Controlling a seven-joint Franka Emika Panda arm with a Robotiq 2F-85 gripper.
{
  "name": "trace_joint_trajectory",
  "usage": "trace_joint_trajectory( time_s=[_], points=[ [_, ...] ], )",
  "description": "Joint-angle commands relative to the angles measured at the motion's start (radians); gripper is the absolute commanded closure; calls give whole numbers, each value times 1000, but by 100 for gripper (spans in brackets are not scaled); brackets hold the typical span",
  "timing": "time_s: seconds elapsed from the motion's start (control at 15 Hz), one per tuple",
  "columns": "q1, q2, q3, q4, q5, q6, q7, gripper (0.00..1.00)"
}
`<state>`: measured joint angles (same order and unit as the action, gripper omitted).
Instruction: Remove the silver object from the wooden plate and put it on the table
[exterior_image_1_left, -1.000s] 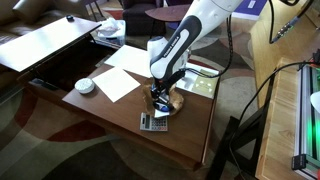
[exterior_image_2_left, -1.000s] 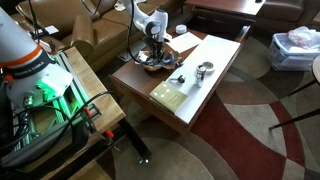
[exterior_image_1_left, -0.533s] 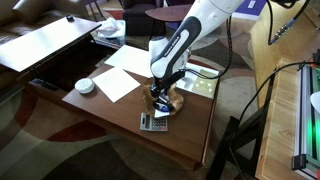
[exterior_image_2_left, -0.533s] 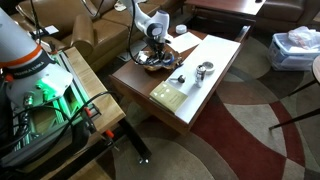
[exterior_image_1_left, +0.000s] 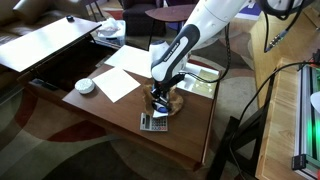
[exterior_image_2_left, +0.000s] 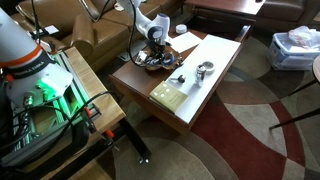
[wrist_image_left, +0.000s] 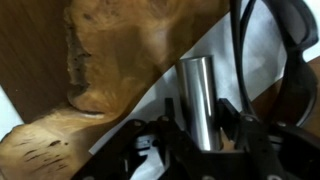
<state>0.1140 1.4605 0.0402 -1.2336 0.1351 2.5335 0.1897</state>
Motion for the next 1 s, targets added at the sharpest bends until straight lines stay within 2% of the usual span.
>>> trace_joint_trajectory(
  time_s=[0.0,0.07,0.27,0.4,0.6,0.8,0.93],
  points=[
    [1,12,8,13,10,4,14,83],
    [5,-17,8,-19,8,11,16,89],
    [11,-167,8,-190,8,66,12,89],
    [13,-253,-14,-276,10,48,41,89],
    [25,-352,-85,-407,18,172,143,89],
    [6,-369,-132,-483,49,264,220,89],
    [-19,-372,-145,-542,88,276,259,89]
  ],
)
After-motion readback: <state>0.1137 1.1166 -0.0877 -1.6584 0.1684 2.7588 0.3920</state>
